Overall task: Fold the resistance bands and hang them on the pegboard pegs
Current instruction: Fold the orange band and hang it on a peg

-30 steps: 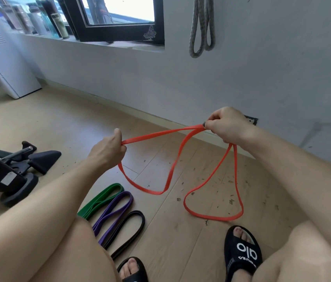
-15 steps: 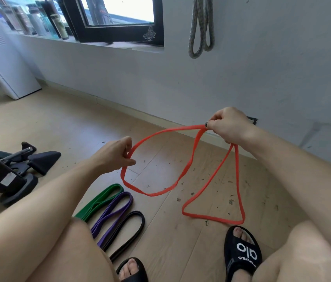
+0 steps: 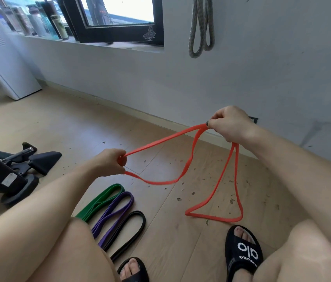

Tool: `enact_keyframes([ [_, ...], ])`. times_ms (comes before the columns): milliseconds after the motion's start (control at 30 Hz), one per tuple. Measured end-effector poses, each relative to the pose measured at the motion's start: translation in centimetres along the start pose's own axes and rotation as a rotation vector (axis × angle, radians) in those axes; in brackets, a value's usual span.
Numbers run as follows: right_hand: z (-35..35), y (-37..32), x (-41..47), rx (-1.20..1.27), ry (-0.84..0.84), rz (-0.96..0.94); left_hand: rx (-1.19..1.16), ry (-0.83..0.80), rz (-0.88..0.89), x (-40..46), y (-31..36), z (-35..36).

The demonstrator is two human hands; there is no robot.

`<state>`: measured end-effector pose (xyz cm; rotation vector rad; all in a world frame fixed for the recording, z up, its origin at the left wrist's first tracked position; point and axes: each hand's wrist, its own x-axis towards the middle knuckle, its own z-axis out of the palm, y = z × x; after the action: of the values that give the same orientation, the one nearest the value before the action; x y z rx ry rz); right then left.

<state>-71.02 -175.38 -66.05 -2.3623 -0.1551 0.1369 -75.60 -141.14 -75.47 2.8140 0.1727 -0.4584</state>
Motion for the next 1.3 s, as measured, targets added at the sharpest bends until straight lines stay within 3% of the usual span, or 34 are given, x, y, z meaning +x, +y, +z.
enact_keyframes([
  [133, 0.1, 0.0, 0.1, -0.006, 0.002, 0.000, 0.271, 0.065, 0.002, -0.1, -0.6, -0.3],
  [267, 0.1, 0.0, 0.1, -0.032, 0.015, -0.007, 0.498, 0.247, 0.046, 0.1, 0.1, -0.7],
  [400, 0.0, 0.0, -0.1, -0.035, 0.022, -0.004, 0.564, 0.398, 0.136, 0.2, 1.1, -1.0],
  [500, 0.0, 0.0, -0.1, -0.028, 0.026, 0.004, 0.505, 0.365, 0.116, 0.1, 1.4, -0.9],
  [667, -0.2, 0.1, -0.2, -0.029, 0.040, 0.016, 0.184, 0.340, 0.014, 0.0, 0.9, -0.9],
  [867, -0.2, 0.1, -0.2, -0.034, 0.030, 0.015, -0.186, 0.345, -0.217, 0.0, 0.8, -0.7],
  [1000, 0.0, -0.4, -0.2, -0.061, 0.036, 0.000, -0.152, 0.303, -0.238, 0.1, 0.4, -0.3],
  [1300, -0.3, -0.2, -0.3, -0.012, 0.021, 0.001, 0.051, -0.016, -0.173, 0.1, -0.6, 0.2],
])
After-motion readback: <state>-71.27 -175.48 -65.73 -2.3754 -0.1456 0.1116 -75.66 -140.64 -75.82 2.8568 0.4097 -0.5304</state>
